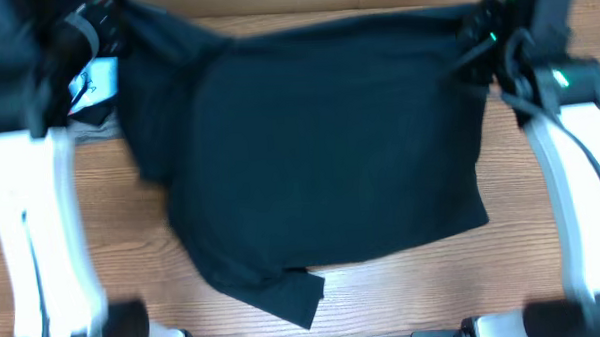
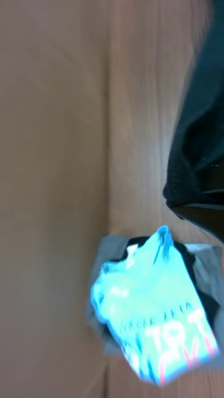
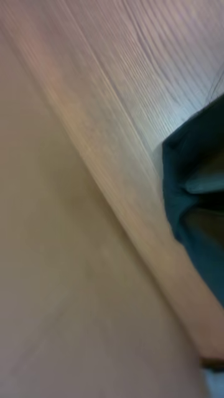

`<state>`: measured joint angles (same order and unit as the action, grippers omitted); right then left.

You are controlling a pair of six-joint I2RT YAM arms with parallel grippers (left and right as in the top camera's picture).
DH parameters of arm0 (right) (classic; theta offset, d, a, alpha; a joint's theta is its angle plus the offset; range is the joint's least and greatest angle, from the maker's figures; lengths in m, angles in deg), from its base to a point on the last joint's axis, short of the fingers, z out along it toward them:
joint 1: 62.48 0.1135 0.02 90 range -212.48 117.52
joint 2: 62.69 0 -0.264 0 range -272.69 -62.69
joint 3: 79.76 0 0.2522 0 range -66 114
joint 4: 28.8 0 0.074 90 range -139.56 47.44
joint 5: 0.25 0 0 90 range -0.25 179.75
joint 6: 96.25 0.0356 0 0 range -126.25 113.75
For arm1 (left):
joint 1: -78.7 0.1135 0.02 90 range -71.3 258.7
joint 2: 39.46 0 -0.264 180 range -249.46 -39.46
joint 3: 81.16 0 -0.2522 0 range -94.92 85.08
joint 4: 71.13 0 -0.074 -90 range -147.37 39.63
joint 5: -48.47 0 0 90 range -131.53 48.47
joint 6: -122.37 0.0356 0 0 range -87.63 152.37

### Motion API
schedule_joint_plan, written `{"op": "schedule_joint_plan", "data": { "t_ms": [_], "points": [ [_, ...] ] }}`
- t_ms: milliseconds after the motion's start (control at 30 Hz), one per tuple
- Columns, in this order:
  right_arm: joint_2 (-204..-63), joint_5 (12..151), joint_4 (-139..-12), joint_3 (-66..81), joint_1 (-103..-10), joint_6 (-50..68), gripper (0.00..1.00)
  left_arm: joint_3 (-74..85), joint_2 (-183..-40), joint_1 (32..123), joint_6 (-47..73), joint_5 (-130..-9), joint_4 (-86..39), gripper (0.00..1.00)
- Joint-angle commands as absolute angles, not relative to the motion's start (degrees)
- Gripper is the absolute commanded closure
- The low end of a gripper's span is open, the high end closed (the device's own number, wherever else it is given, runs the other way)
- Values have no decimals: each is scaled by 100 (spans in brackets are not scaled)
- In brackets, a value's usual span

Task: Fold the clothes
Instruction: 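Lift the shirt and lay it flat on the table, releasing both grippers, then move the left gripper to the shirt's bottom-left corner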

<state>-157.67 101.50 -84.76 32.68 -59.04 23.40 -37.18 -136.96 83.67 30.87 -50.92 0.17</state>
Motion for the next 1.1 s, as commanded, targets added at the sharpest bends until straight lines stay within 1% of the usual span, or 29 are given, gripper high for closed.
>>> {"op": "schedule_joint_plan", "data": {
  "t_ms": [0, 33, 67, 100, 133, 167, 200, 233, 400, 533, 567, 667, 833, 900, 1000, 1033, 1067],
  "points": [
    [-16508, 9973, -8148, 3309, -6223, 2180, 77, -3685, -14754, 8380, 3146, -5513, -475, 96],
    [-16688, 9973, -8098, 3309, -6278, 2183, 68, -3685, -14994, 8382, 3072, -5638, -604, 95],
    [-16891, 9975, -8056, 3309, -6341, 2183, 45, -3685, -15258, 8382, 2993, -5817, -729, 91],
    [-17055, 9967, -8034, 3309, -6400, 2180, 20, -3685, -15462, 8382, 2951, -5977, -803, 86],
    [-17173, 9967, -8047, 3309, -6439, 2167, 0, -3685, -15671, 8382, 2916, -6158, -847, 76],
    [-17247, 9943, -8104, 3309, -6481, 2080, 0, -3685, -15824, 8382, 2886, -6283, -860, 48],
    [-17304, 9886, -8216, 3309, -6525, 1966, 0, -3685, -15991, 8382, 2886, -6473, -849, 13],
    [-17308, 9862, -8312, 3309, -6553, 1894, 0, -3685, -16087, 8382, 2890, -6589, -818, 0],
    [-17035, 9623, -9018, 3353, -6614, 1881, 0, -3707, -16211, 8382, 2890, -6711, -552, 0],
    [-16696, 9171, -9665, 3432, -6614, 1881, 0, -3921, -15999, 8385, 2888, -6713, 227, 0],
    [-16504, 9057, -9988, 3482, -6614, 1883, 0, -4043, -15803, 8385, 2890, -6713, 690, 0],
    [-16156, 9029, -10338, 3495, -6614, 1909, 0, -4142, -15352, 8382, 2993, -6703, 1256, 0],
    [-15529, 8756, -10867, 3495, -6614, 1903, 0, -4142, -14397, 8380, 3085, -6727, 1700, 0],
    [-15389, 8677, -11127, 3495, -6610, 1903, 0, -4142, -14093, 8382, 2954, -7074, 1883, 0],
    [-15346, 8688, -11595, 3493, -6610, 1901, 0, -4142, -13792, 8380, 3157, -7780, 2327, 0],
    [-15350, 8719, -11794, 3445, -6610, 1901, 0, -4142, -13672, 8380, 3155, -7675, 2832, 7],
    [-15350, 8732, -11857, 3414, -6610, 1901, 0, -4142, -13626, 8374, 3157, -7489, 3188, 10]
  ]
}}
